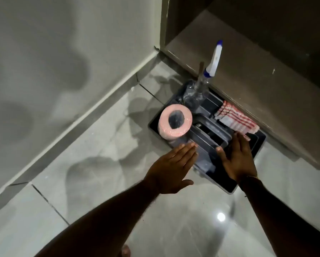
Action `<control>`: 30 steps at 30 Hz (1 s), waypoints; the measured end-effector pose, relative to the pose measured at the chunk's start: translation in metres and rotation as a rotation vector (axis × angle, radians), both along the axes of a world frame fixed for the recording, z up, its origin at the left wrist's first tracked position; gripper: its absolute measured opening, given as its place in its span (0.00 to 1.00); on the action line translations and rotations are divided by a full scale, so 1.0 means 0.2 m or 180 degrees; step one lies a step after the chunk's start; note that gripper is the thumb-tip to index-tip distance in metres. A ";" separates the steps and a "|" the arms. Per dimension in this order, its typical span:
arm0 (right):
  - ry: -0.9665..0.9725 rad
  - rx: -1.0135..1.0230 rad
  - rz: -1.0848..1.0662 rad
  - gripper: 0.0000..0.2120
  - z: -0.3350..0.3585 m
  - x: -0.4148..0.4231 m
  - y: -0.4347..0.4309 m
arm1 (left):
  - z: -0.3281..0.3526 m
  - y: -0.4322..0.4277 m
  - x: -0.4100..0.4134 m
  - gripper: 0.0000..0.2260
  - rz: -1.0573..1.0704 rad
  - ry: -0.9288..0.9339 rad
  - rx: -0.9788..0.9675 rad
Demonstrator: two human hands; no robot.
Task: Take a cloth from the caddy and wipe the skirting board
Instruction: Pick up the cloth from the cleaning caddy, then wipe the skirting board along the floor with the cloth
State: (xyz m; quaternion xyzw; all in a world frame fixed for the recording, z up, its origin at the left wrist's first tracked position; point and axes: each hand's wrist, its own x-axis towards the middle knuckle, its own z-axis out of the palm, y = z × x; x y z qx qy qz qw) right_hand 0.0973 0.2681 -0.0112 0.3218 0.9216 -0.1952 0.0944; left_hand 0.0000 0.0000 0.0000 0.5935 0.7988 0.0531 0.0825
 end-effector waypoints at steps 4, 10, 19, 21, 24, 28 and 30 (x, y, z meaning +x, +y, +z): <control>-0.0403 0.0113 0.0040 0.48 -0.07 0.04 0.04 | -0.14 -0.02 0.06 0.40 0.0184 -0.0367 -0.0293; -0.0552 -0.0232 -0.0189 0.48 -0.11 0.04 -0.01 | -0.23 -0.05 0.07 0.40 0.0225 -0.0356 -0.0337; 0.0594 -0.0613 -0.0682 0.38 0.09 0.08 -0.04 | -0.14 -0.10 0.04 0.41 0.0324 -0.0504 -0.0350; 0.0696 -0.0616 -0.0816 0.40 0.21 0.13 -0.11 | -0.05 -0.18 0.04 0.42 0.0428 -0.0514 -0.0370; 0.0774 -0.0590 -0.0917 0.35 0.39 0.21 -0.25 | 0.09 -0.35 0.06 0.42 0.0622 -0.0561 -0.0407; 0.0554 -0.0601 -0.0765 0.38 0.59 0.32 -0.51 | 0.29 -0.66 0.07 0.42 0.1034 -0.0557 -0.0481; 0.0480 -0.0744 -0.0708 0.40 0.65 0.32 -0.67 | 0.35 -0.82 0.08 0.42 0.1271 -0.0536 -0.0526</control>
